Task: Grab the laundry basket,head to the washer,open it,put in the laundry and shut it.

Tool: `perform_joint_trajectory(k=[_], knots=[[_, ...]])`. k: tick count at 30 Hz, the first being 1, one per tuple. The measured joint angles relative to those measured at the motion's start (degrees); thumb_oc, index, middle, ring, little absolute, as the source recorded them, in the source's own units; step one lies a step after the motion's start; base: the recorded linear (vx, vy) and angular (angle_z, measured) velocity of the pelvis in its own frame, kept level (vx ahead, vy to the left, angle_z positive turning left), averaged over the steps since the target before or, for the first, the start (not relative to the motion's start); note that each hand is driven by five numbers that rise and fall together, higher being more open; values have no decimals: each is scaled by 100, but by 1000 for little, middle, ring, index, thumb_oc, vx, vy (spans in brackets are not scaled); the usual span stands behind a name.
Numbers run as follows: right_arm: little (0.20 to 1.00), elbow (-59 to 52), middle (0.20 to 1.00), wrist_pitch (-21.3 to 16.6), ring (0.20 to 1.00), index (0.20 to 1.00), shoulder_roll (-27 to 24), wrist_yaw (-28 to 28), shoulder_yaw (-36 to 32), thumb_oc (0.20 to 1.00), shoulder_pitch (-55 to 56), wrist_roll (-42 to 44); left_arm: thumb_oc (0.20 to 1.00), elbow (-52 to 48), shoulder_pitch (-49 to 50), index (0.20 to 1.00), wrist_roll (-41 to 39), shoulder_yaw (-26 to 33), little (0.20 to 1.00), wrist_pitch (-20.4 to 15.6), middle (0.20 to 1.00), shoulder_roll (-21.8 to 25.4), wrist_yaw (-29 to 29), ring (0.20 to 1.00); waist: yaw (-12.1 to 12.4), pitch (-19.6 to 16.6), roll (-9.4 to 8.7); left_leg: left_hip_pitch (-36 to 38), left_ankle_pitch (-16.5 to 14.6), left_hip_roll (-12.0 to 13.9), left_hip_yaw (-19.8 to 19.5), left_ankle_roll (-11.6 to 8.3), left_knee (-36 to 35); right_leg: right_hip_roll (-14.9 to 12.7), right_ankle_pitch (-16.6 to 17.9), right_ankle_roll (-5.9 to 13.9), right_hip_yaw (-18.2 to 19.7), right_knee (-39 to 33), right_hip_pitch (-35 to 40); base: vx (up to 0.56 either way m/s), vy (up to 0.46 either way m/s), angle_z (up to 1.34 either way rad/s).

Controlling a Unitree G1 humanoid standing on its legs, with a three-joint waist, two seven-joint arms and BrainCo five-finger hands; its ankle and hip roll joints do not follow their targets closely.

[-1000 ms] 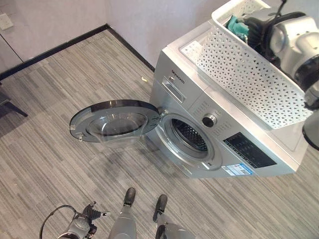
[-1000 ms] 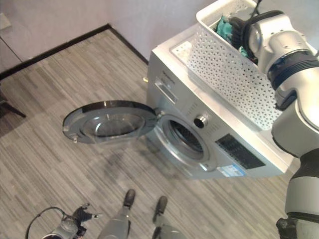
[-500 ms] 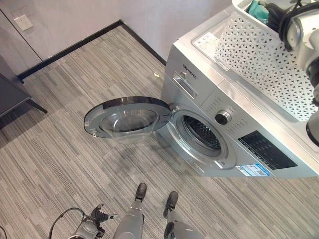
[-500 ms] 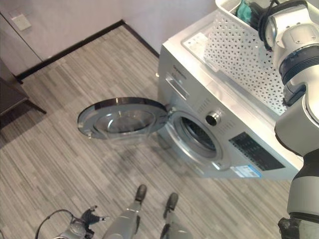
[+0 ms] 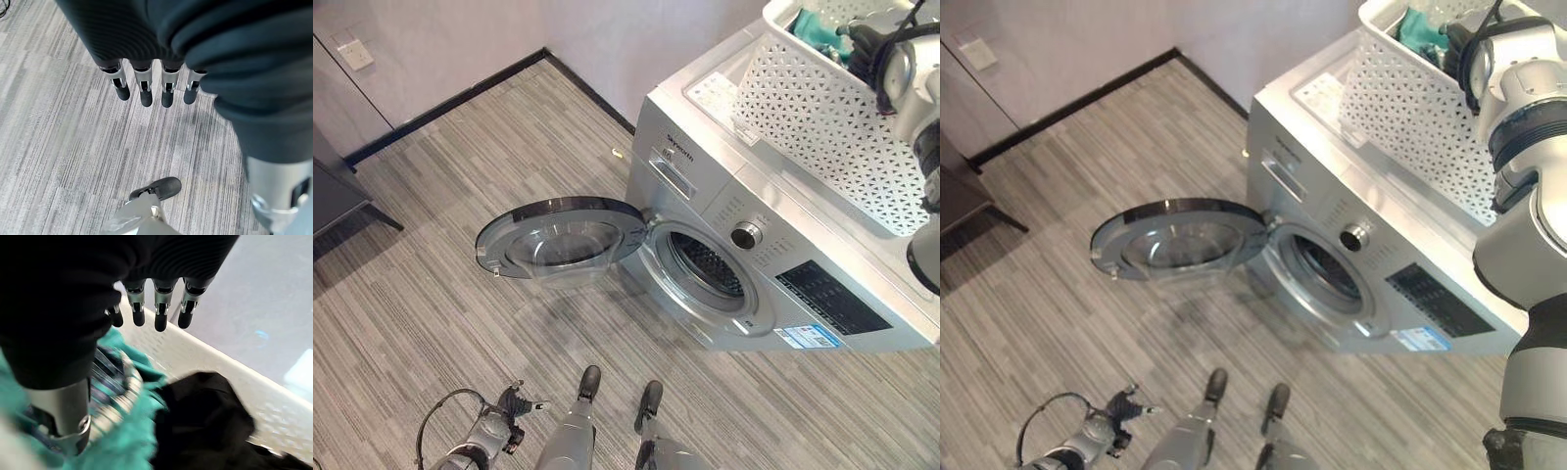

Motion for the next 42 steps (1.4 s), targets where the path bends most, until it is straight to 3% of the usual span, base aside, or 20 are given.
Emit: perform_joint_trajectory(k=[4, 5, 8, 10, 11, 12, 15, 16, 18, 22, 29, 31, 33, 34, 37, 40, 42], knots=[[1000, -1186, 1000, 55, 1000, 1000, -15, -537, -561, 1000, 148, 100, 1000, 54, 200, 1000, 29, 329, 1000, 127, 1000, -90, 19, 1000, -126, -41, 132, 523, 1, 48, -35, -4, -162, 45, -117, 6, -37, 0, 462, 32, -7, 5], [1000, -1983, 1000, 122, 1000, 1000, -419, -696, -905, 1000, 308, 95, 1000, 24, 177, 1000, 126, 548, 1000, 143, 1000, -142, 31, 1000, -145, -93, 164, 610, -59, 46, -79, -23, -162, 47, -212, -1, -89, 2, 581, 85, 7, 17], [1000, -4672, 1000, 59, 1000, 1000, -1360, -1556, -3201, 1000, 1428, 32, 1000, 34, 494, 1000, 394, 750, 1000, 244, 1000, -264, 178, 1000, -170, -250, 369, 1321, -72, -3, -101, 10, -355, 0, -319, 29, -109, 3, 1208, 33, 33, 8], [1000, -5148, 1000, 65, 1000, 1000, -1408, -2084, -4284, 1000, 2292, -101, 1000, 40, 653, 1000, 596, 718, 1000, 254, 1000, -392, 274, 1000, -206, -533, 466, 1509, -133, -39, -82, 87, -356, -17, -376, 75, -108, 3, 1402, 5, 53, 7], [1000, -5783, 1000, 91, 1000, 1000, -1610, -2400, -5268, 1000, 3325, -261, 1000, 23, 682, 1000, 829, 727, 1000, 283, 1000, -530, 340, 1000, -295, -675, 535, 1620, -145, -87, -108, 114, -356, -58, -394, 73, -129, 3, 1527, 13, 59, 4], [1000, -6076, 1000, 90, 1000, 1000, -1612, -2591, -5771, 1000, 3917, -341, 1000, 22, 710, 1000, 938, 731, 1000, 293, 1000, -598, 343, 1000, -358, -699, 565, 1690, -159, -103, -99, 121, -362, -80, -397, 77, -126, 2, 1604, 0, 75, -1], [1000, -6333, 1000, 82, 1000, 1000, -1406, -2875, -6397, 1000, 5231, -542, 1000, 12, 800, 1000, 1134, 802, 1000, 390, 1000, -700, 347, 1000, -668, -775, 683, 1802, -207, -114, 14, 156, -362, -89, -362, 73, 3, 2, 1626, -31, 86, -29], [1000, -7059, 1000, 63, 1000, 1000, -587, -2972, -7743, 1000, 7097, -630, 1000, -10, 874, 1000, 1246, 1194, 1000, 391, 1000, -765, 357, 1000, -761, -770, 655, 1975, -242, -76, 153, 204, -389, -78, -365, 78, 118, 0, 1747, 23, 42, -51], [1000, -7123, 1000, 98, 1000, 1000, -365, -2963, -7616, 1000, 7771, -633, 1000, -35, 1116, 1000, 1250, 1167, 1000, 398, 1000, -816, 362, 1000, -949, -769, 789, 1999, -308, -59, 288, 294, -402, -68, -347, 91, 287, 0, 1738, 10, 32, -50], [1000, -7547, 1000, 50, 1000, 1000, 17, -2962, -8576, 1000, 9479, -691, 1000, 21, 1220, 1000, 1415, 1625, 1000, 412, 1000, -902, 397, 1000, -1100, -773, 924, 2098, -304, -30, 301, 293, -401, -21, -349, 79, 393, 0, 1761, -11, 32, -16], [1000, -7574, 1000, -185, 1000, 1000, 201, -3063, -8493, 1000, 9507, -695, 1000, -22, 1157, 1000, 1608, 1587, 1000, 395, 1000, -916, 404, 1000, -1101, -745, 806, 2220, -294, 33, 494, 281, -366, 49, -336, 110, 515, 163, 1603, -46, 8, -21], [1000, -7556, 1000, -203, 1000, 1000, 242, -3068, -8126, 1000, 9065, -694, 1000, -152, 1275, 1000, 1595, 1629, 1000, 384, 1000, -870, 462, 1000, -1040, -699, 770, 2203, -281, 110, 920, 262, -396, 0, -416, 146, 493, 399, 1346, -95, -34, -80], [1000, -7575, 1000, -308, 1000, 1000, 241, -3065, -8068, 1000, 8998, -695, 1000, -254, 1273, 1000, 1594, 1636, 1000, 376, 1000, -745, 463, 1000, -929, -601, 705, 2214, -308, 167, 1059, 315, -399, 48, -350, 269, 369, 476, 1359, -87, -33, -57], [1000, -7559, 1000, -323, 1000, 1000, 240, -3065, -8055, 1000, 9033, -696, 1000, -234, 1202, 1000, 1596, 1628, 1000, 373, 1000, -593, 474, 1000, -997, -476, 555, 2269, -299, 176, 1003, 319, -395, 59, -376, 222, 399, 637, 1345, -71, -59, -1], [1000, -7550, 1000, -345, 1000, 1000, 228, -3052, -8148, 1000, 9119, -692, 1000, -210, 1128, 1000, 1600, 1630, 1000, 375, 1000, -515, 472, 1000, -1079, -346, 440, 2293, -299, 202, 797, 316, -283, 107, -603, 0, 404, 989, 1325, -37, -88, 25], [1000, -7636, 1000, -458, 1000, 1000, -19, -3051, -8334, 1000, 9110, -685, 1000, -206, 1114, 1000, 1600, 1642, 1000, 370, 1000, -548, 470, 1000, -1039, -224, 566, 2253, -350, 257, 693, 267, -119, 178, -717, -176, 405, 1136, 1352, -6, -112, 26], [1000, -7707, 1000, -515, 1000, 1000, -494, -3007, -8578, 1000, 9302, -681, 1000, -203, 1013, 1000, 1599, 1706, 1000, 369, 1000, -559, 455, 1000, -1103, -28, 694, 1859, -662, 314, 469, -162, 792, 254, -906, -441, 386, 1318, 1388, 15, -120, 61]])
